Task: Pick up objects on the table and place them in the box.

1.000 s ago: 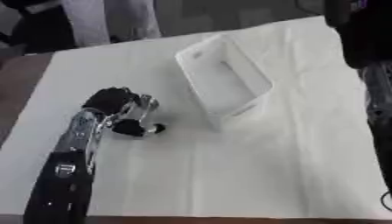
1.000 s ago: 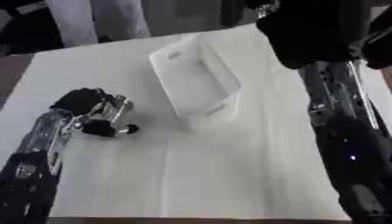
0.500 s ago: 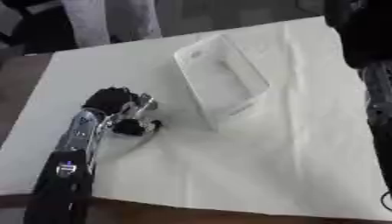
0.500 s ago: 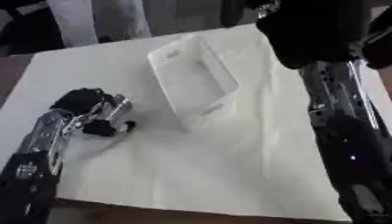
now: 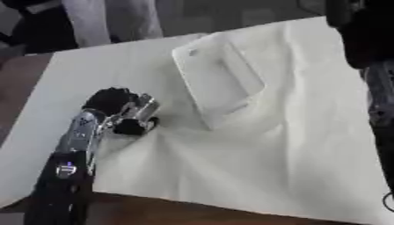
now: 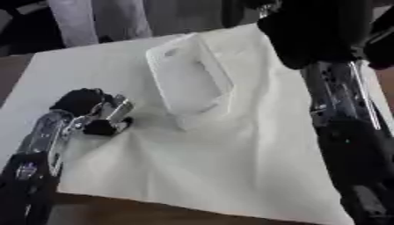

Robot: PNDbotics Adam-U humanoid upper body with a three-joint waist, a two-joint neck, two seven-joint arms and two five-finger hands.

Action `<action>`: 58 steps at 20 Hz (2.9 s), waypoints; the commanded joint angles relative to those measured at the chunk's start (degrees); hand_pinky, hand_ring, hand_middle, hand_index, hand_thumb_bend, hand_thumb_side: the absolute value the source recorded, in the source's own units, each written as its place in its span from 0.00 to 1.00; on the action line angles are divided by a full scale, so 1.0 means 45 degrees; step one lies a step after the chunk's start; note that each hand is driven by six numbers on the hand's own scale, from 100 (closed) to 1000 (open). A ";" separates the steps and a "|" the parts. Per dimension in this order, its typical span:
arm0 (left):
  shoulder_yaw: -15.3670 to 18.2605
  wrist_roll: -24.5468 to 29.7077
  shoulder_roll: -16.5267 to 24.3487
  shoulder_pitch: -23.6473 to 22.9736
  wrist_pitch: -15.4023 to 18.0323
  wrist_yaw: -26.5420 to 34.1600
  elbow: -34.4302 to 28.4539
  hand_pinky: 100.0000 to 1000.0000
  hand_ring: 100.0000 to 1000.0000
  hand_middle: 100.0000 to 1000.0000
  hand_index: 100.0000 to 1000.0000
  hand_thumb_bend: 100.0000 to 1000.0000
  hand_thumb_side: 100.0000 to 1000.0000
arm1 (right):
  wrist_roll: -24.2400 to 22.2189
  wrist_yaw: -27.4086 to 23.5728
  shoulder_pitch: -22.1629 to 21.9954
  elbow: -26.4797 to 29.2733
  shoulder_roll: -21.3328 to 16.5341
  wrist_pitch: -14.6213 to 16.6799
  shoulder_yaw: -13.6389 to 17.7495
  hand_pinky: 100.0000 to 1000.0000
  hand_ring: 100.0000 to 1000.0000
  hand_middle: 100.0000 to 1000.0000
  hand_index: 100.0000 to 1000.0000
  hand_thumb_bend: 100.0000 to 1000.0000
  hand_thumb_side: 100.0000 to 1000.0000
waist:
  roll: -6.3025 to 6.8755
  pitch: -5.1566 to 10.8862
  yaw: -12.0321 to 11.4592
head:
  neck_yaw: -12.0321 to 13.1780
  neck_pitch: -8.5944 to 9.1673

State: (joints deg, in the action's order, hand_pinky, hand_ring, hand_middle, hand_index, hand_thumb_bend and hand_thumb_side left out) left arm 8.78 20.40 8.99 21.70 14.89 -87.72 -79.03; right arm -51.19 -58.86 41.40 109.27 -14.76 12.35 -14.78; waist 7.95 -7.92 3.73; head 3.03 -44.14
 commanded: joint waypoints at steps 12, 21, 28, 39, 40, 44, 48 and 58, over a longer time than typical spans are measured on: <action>-0.2552 0.6197 0.2707 -0.1059 0.1408 1.7960 0.1896 0.00 0.12 0.26 0.44 0.00 0.64 | -0.0172 -0.0047 0.0581 0.0115 0.0269 0.0235 -0.0209 0.63 0.80 0.92 0.39 0.00 0.78 | -0.0199 0.0306 0.0339 | -0.0171 0.0004; -0.3261 0.7013 0.3035 -0.1242 -0.0149 1.9662 0.0714 0.00 0.13 0.27 0.45 0.00 0.66 | -0.0172 -0.0140 0.0794 0.0043 0.0564 0.0466 -0.0347 0.63 0.80 0.92 0.38 0.00 0.78 | -0.0462 0.0433 0.0572 | -0.0324 0.0004; -0.3144 0.7015 0.2877 -0.1275 -0.0087 1.9817 0.0514 0.00 0.10 0.25 0.43 0.00 0.74 | -0.0172 -0.0127 0.0790 0.0040 0.0583 0.0521 -0.0370 0.63 0.80 0.92 0.38 0.00 0.78 | -0.0510 0.0454 0.0508 | -0.0336 0.0004; -0.2449 0.7015 0.3516 -0.0680 -0.0299 2.1625 -0.0606 0.00 0.09 0.23 0.42 0.00 0.77 | -0.0172 -0.0051 0.0645 0.0064 0.0522 0.0420 -0.0390 0.63 0.80 0.93 0.38 0.00 0.78 | -0.0477 0.0506 0.0422 | -0.0304 0.0004; -0.2348 0.7015 0.3649 -0.0618 -0.0367 2.2115 -0.0740 0.00 0.09 0.23 0.42 0.00 0.76 | -0.0172 -0.0046 0.0632 0.0067 0.0519 0.0409 -0.0393 0.63 0.80 0.93 0.38 0.00 0.78 | -0.0472 0.0510 0.0412 | -0.0306 0.0004; -0.1749 0.6989 0.4107 -0.0370 -0.0463 2.4812 -0.1302 0.00 0.13 0.23 0.42 0.00 0.78 | -0.0172 -0.0011 0.0561 0.0082 0.0484 0.0353 -0.0411 0.63 0.80 0.93 0.37 0.00 0.78 | -0.0442 0.0533 0.0328 | -0.0343 0.0004; -0.1445 0.7013 0.4427 -0.0368 -0.0568 2.5680 -0.1578 0.00 0.13 0.22 0.42 0.00 0.76 | -0.0172 0.0014 0.0528 0.0105 0.0449 0.0323 -0.0426 0.63 0.80 0.93 0.37 0.00 0.78 | -0.0430 0.0535 0.0275 | -0.0358 0.0004; -0.1609 0.7014 0.4563 0.0215 -0.0650 2.5921 -0.2056 0.00 0.13 0.22 0.42 0.00 0.71 | -0.0172 0.0000 0.0550 0.0132 0.0461 0.0370 -0.0435 0.63 0.80 0.93 0.37 0.00 0.78 | -0.0465 0.0563 0.0378 | -0.0306 0.0004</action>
State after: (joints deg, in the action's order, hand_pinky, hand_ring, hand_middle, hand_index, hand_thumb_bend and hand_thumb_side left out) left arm 1.29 51.26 27.20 21.66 11.34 28.37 -86.85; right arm -50.79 -58.91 43.33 108.90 -12.25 12.89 -16.91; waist 6.03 -6.44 5.47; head 1.99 -44.14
